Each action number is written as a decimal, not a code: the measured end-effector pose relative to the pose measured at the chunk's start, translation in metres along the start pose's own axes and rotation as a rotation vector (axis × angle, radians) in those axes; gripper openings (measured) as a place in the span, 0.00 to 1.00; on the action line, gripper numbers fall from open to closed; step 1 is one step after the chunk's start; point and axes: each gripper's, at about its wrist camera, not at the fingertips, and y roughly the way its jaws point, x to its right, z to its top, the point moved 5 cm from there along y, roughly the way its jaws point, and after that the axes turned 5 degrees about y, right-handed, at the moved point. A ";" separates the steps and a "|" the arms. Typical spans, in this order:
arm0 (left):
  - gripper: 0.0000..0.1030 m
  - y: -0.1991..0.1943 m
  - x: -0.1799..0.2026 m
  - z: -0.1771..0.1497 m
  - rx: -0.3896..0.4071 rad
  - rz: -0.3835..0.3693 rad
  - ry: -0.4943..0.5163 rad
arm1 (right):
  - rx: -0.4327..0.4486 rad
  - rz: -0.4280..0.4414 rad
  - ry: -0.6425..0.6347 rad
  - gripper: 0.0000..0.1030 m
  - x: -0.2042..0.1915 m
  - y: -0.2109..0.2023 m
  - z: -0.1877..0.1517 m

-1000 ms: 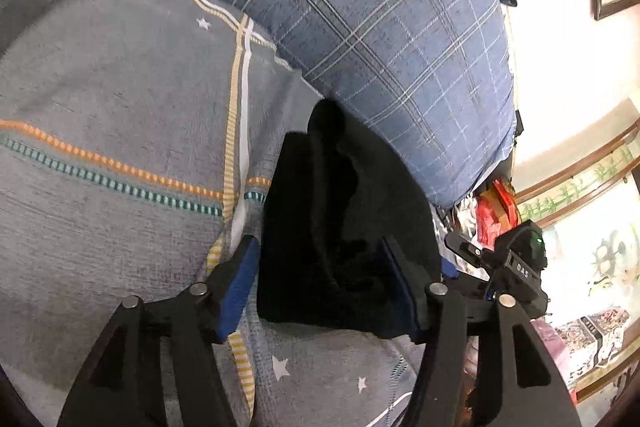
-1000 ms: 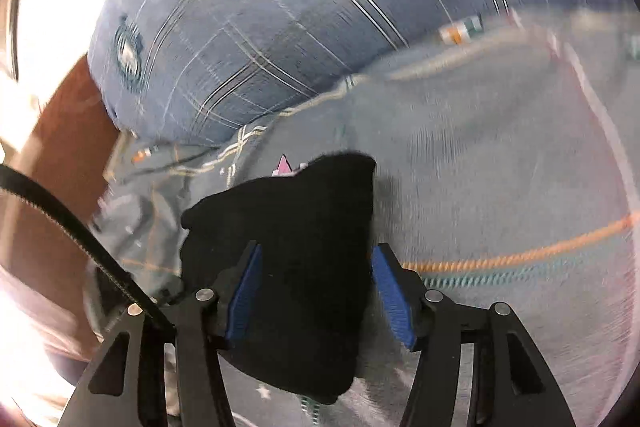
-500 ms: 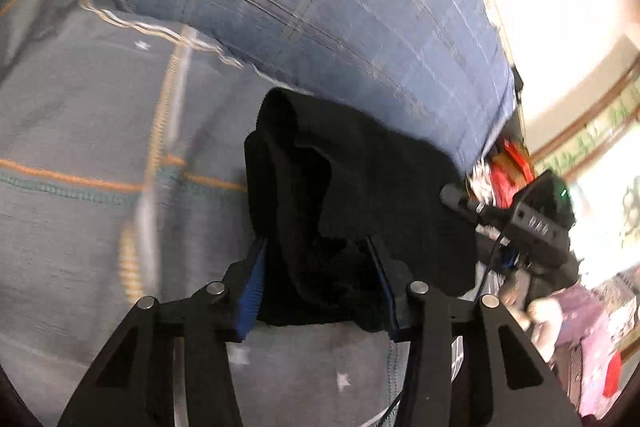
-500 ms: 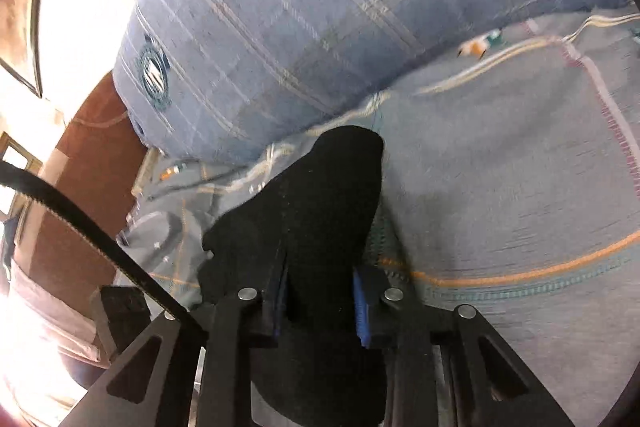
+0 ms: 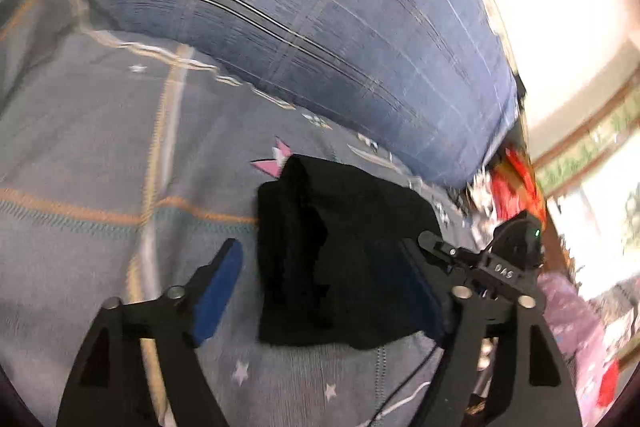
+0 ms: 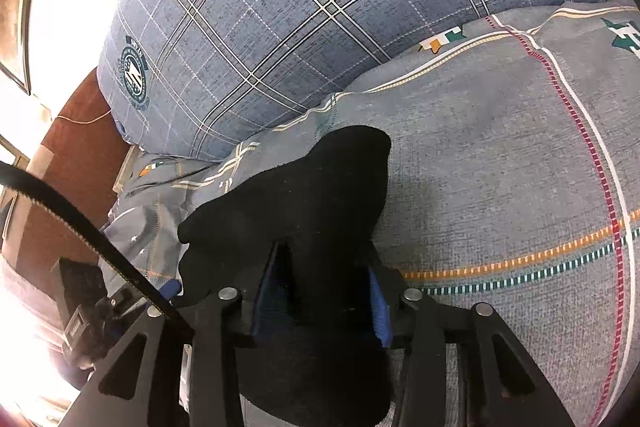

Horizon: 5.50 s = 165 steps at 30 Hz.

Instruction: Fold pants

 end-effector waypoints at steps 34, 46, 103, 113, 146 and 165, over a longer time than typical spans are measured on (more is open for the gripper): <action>0.47 0.004 0.028 0.083 0.029 0.055 -0.019 | 0.108 0.112 -0.158 0.30 -0.103 -0.029 0.068; 0.52 0.069 -0.041 0.048 -0.093 0.121 -0.175 | -0.033 0.027 0.033 0.30 -0.021 0.055 0.052; 0.61 -0.027 -0.026 0.028 0.005 0.109 -0.212 | 0.085 0.119 0.050 0.63 -0.009 -0.035 0.024; 0.61 -0.063 0.049 -0.057 0.074 0.274 0.016 | 0.153 0.091 0.138 0.64 0.015 -0.072 -0.078; 0.99 -0.111 0.117 -0.115 0.332 0.732 0.323 | 0.206 -0.240 -0.270 0.73 -0.052 -0.072 -0.164; 0.99 -0.088 0.115 -0.127 0.239 0.724 0.348 | 0.192 -0.268 -0.252 0.76 -0.044 -0.068 -0.165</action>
